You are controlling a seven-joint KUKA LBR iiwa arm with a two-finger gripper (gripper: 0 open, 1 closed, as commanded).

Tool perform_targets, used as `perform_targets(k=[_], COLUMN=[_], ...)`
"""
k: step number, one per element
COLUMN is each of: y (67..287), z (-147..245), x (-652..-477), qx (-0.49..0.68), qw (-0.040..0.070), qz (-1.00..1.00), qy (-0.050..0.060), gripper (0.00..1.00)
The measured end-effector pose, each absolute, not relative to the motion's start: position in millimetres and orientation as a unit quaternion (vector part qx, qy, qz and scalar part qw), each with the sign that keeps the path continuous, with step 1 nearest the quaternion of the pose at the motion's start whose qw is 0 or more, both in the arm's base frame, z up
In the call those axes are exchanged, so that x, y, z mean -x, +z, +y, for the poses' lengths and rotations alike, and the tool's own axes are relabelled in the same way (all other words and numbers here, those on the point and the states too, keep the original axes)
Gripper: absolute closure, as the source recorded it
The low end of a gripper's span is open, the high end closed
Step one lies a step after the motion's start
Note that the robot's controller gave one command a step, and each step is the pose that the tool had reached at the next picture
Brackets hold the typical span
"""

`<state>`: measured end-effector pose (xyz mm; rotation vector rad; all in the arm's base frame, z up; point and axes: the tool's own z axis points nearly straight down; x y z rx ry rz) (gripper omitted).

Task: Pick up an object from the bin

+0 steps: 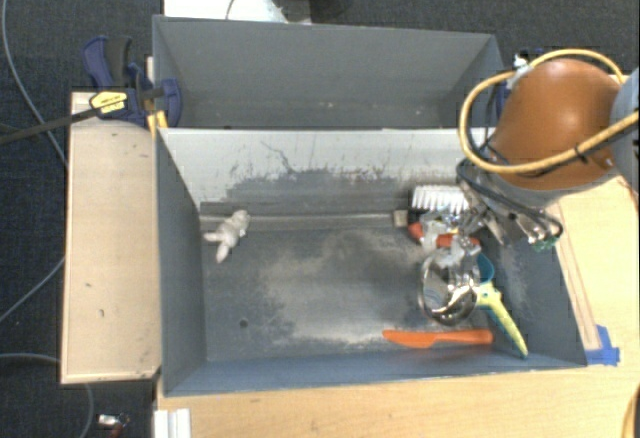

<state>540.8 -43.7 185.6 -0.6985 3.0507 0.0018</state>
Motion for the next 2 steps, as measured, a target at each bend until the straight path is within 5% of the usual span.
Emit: perform_targets(k=[1, 2], y=[186, 162], z=[-44, -63], x=[-540.8, -568.4], qx=[0.223, 0.232], qw=[0.006, 0.009], qz=[0.975, 0.973], qy=[0.001, 0.001], gripper=[1.0, 1.0])
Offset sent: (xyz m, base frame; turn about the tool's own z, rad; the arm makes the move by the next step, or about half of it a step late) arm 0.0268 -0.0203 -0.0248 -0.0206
